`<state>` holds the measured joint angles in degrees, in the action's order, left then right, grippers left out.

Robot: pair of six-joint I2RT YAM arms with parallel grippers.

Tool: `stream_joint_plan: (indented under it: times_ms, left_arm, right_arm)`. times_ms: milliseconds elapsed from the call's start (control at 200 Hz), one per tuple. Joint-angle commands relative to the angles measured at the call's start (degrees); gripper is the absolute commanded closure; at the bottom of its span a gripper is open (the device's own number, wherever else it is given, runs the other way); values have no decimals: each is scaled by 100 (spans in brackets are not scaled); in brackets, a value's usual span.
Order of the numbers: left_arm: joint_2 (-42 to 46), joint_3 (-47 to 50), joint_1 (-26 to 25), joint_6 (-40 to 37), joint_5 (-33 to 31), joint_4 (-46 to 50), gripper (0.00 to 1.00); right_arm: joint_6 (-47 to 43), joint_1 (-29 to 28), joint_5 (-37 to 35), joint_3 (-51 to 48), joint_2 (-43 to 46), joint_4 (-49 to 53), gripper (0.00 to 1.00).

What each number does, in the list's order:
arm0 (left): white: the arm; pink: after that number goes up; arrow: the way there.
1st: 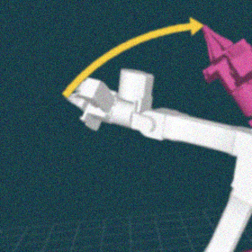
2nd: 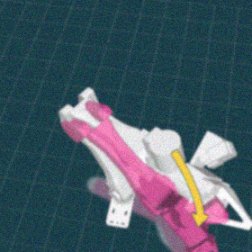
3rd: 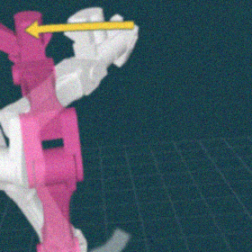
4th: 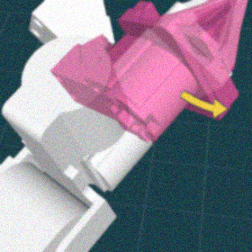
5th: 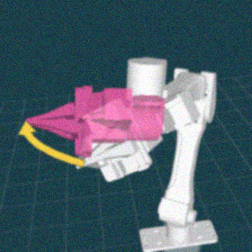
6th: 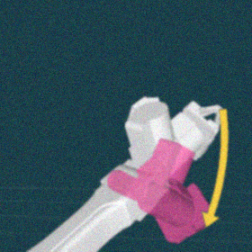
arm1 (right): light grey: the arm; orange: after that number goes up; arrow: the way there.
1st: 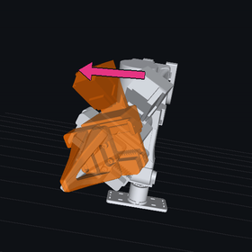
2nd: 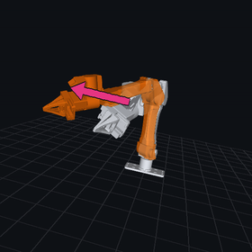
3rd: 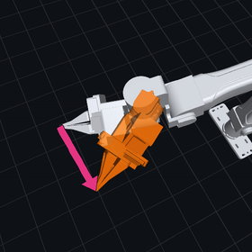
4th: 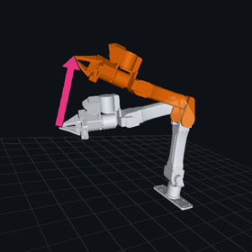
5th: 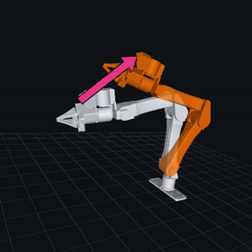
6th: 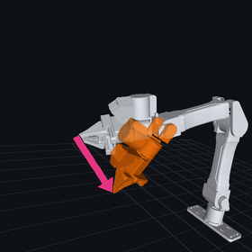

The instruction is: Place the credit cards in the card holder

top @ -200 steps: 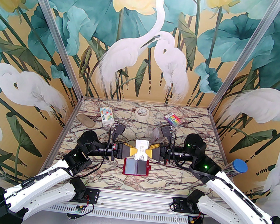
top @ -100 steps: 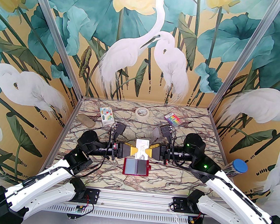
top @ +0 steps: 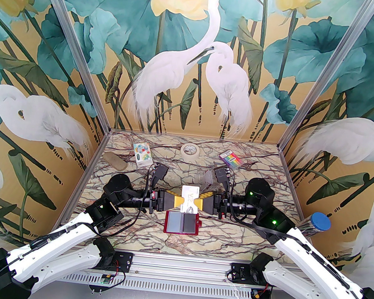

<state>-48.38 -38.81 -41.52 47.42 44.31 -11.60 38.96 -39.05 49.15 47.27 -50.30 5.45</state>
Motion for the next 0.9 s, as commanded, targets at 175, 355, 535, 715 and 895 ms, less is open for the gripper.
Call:
stream_joint_plan:
  times_ms: [175,355,535,715,895]
  left_arm:
    - [20,128,12,56,-2,-157,100]
    - [19,143,11,35,-13,-117,100]
    - [75,162,12,23,-187,27,100]
    - [307,136,132,-149,-943,884,50]
    - [642,303,534,-135,-1592,1812,43]
  right_arm:
    - [93,-42,79,67,23,-247,90]
    - [137,-43,57,75,21,-231,95]
    - [130,-47,-49,87,-3,-78,100]
    - [18,-46,-349,133,-117,402,100]
    - [-108,-42,-843,174,-465,1139,100]
